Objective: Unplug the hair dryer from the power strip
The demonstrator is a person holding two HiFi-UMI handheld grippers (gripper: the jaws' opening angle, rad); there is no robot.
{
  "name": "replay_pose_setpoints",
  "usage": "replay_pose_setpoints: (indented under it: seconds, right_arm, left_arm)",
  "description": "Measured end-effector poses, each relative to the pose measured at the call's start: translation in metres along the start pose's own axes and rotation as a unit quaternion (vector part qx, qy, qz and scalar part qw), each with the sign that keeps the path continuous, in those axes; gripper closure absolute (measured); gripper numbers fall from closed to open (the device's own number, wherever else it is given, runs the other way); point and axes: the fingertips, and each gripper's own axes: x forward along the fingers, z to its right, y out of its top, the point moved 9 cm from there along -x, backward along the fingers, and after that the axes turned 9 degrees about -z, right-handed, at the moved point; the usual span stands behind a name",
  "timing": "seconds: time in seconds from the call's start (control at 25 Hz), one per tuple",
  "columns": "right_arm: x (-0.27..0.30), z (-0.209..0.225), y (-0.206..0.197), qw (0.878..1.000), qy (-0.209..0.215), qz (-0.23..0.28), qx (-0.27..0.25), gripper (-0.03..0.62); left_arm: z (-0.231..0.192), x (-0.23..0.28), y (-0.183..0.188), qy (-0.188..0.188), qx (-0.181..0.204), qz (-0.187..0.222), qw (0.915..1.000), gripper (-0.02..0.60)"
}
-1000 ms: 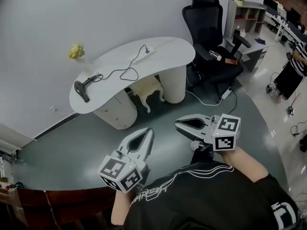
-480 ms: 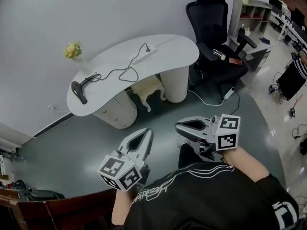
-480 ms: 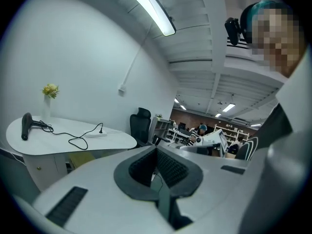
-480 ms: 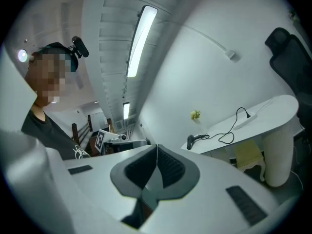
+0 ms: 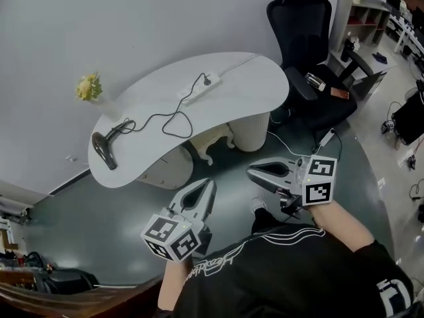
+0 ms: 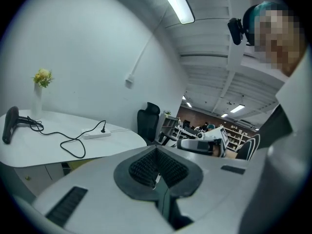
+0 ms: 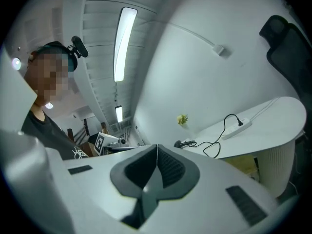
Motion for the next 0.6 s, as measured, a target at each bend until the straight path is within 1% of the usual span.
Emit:
replay_pose_setpoints:
  seconds: [0.2, 0.32, 0.44, 0.6]
  right_arm:
    - [0.015, 0.080, 0.046, 1.000, 0.007, -0.009, 0.006, 0.597]
    - [0.019, 0.120, 0.073, 1.000, 0.003, -0.008, 0.007, 0.597]
    - [0.025, 0.147, 0.093, 1.000, 0.004, -0.009, 0.006, 0.597]
    - [0.035, 0.171, 0.109, 1.000, 0.004, -0.011, 0.002, 0.597]
  left_arm:
    - [-0.049, 0.061, 0.044, 0.014, -0.006, -0.009, 0.9998, 0.578]
    - [-0.072, 0.092, 0.067, 0.038, -0.005, -0.016, 0.9991, 0.578]
    - [-0.089, 0.111, 0.082, 0.054, -0.001, -0.022, 0.9983, 0.578]
    - [-0.110, 0.122, 0.092, 0.082, 0.014, -0.035, 0.9960, 0.578]
